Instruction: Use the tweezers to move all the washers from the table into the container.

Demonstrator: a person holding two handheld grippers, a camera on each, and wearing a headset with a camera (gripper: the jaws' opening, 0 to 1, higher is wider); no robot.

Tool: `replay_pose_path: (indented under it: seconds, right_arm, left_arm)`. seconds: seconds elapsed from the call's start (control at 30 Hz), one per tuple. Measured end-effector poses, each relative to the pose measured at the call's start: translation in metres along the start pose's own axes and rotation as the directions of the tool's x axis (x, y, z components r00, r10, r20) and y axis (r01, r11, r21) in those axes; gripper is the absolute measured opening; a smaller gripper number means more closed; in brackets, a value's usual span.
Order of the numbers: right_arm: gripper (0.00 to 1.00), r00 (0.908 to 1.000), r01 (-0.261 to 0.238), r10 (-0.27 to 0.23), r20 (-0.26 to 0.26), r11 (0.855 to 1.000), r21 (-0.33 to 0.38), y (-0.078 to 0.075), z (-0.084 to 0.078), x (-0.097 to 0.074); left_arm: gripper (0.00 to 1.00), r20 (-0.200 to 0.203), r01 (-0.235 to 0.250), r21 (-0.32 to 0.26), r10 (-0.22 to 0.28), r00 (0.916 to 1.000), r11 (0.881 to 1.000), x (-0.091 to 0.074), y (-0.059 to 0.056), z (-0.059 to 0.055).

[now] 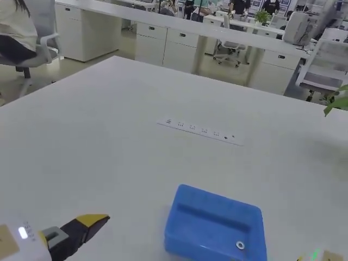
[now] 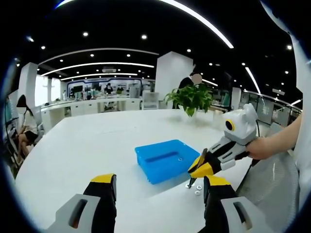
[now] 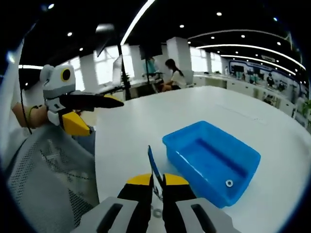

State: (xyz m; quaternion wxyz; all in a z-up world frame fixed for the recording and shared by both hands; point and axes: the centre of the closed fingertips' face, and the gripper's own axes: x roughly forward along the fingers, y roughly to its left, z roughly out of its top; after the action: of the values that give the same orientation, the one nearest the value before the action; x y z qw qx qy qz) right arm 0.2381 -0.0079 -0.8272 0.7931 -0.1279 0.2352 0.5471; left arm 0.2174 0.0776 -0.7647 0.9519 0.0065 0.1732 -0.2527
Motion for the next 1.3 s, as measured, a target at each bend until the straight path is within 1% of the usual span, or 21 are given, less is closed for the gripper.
replay_pose_path:
  seconds: [0.03,0.1,0.17,0.2,0.23,0.33,0.47,0.53,0.57,0.77,0.83,1.0,1.1,1.13,1.27,1.3]
  right_arm:
    - [0.03,1.0,0.001,-0.001,-0.001,1.0,0.004,0.001,0.0,0.0]
    - [0.02,0.9999,0.011,-0.011,0.005,1.0,0.022,-0.002,0.0,0.0]
    - [0.02,0.9993,0.028,-0.03,0.02,0.996,0.082,-0.006,0.0,-0.001]
    - [0.02,0.9991,0.032,-0.035,0.023,0.992,0.125,-0.009,0.0,-0.002]
    - [0.02,0.9989,0.031,-0.036,0.029,0.988,0.153,-0.01,0.001,-0.002]
    - [0.02,0.9972,0.014,-0.031,0.068,0.971,0.239,-0.013,0.008,-0.005]
    - [0.03,0.9957,-0.003,-0.024,0.089,0.958,0.288,-0.018,0.016,-0.011]
    - [0.03,0.9924,-0.023,-0.018,0.122,0.945,0.326,-0.02,0.024,-0.014]
    - [0.03,0.9902,-0.031,-0.019,0.138,0.936,0.351,-0.021,0.028,-0.016]
    - [0.03,0.9862,-0.037,-0.022,0.164,0.938,0.345,-0.028,0.043,-0.026]
    - [0.03,0.9826,-0.043,-0.024,0.184,0.936,0.35,-0.032,0.05,-0.03]
    - [0.03,0.9746,-0.048,-0.04,0.22,0.924,0.38,-0.044,0.062,-0.034]
    - [0.03,0.9715,-0.043,-0.052,0.231,0.921,0.386,-0.051,0.066,-0.035]
    - [0.03,0.9698,-0.035,-0.063,0.235,0.919,0.393,-0.057,0.067,-0.035]
    - [0.03,0.966,-0.014,-0.093,0.241,0.912,0.41,-0.07,0.069,-0.035]
    - [0.03,0.9641,-0.007,-0.106,0.243,0.906,0.423,-0.076,0.069,-0.035]
  left_arm:
    - [0.73,0.0,0.0,0.0,0.0,1.0,1.0,0.0,0.0,0.0]
    - [0.73,-0.001,-0.002,0.002,0.002,1.0,1.0,0.0,0.001,0.0]
    - [0.73,0.003,-0.004,0.002,0.004,1.0,1.0,0.0,0.001,0.0]
    - [0.73,0.004,-0.005,0.002,0.005,1.0,1.0,0.0,0.001,0.001]
    - [0.73,0.005,-0.005,0.0,0.005,1.0,1.0,-0.001,0.001,0.001]
    - [0.73,0.005,-0.004,-0.001,0.004,1.0,1.0,-0.001,0.001,0.001]
    - [0.73,0.009,-0.005,-0.005,0.005,0.9999,1.0,-0.001,0.001,0.001]
    - [0.73,0.009,-0.004,-0.008,0.004,1.0,1.0,-0.001,0.001,0.001]
    - [0.73,0.009,-0.004,-0.008,0.005,1.0,1.0,-0.001,0.001,0.001]
    - [0.73,0.009,-0.005,-0.01,0.005,0.9999,1.0,0.0,0.002,0.001]
    - [0.73,0.008,-0.002,-0.01,0.003,1.0,1.0,0.0,0.001,0.001]
    - [0.72,0.01,0.001,-0.014,-0.001,1.0,1.0,0.0,0.001,0.001]
    - [0.72,0.01,0.001,-0.014,-0.001,0.9999,1.0,0.0,0.001,0.001]
    - [0.72,0.011,0.001,-0.014,-0.001,0.9999,1.0,0.0,0.001,0.002]
    - [0.72,0.013,0.001,-0.016,-0.001,0.9999,1.0,0.0,0.001,0.002]
    - [0.72,0.013,0.0,-0.015,0.0,0.9999,1.0,0.0,0.001,0.002]
